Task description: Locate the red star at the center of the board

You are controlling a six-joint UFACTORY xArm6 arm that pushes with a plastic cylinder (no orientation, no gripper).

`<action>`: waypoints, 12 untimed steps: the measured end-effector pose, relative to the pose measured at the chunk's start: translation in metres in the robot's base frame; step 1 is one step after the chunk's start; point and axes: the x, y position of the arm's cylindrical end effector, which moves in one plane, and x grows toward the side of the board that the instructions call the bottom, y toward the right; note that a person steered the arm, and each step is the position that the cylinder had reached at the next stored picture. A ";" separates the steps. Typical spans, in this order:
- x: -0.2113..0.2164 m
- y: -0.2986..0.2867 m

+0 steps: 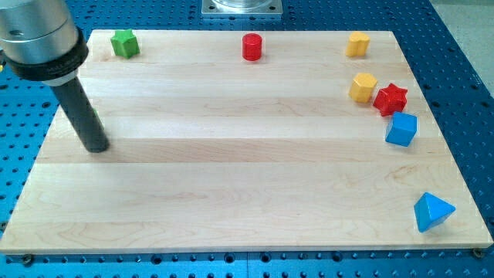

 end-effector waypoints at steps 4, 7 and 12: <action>0.013 0.012; -0.031 0.111; -0.093 0.469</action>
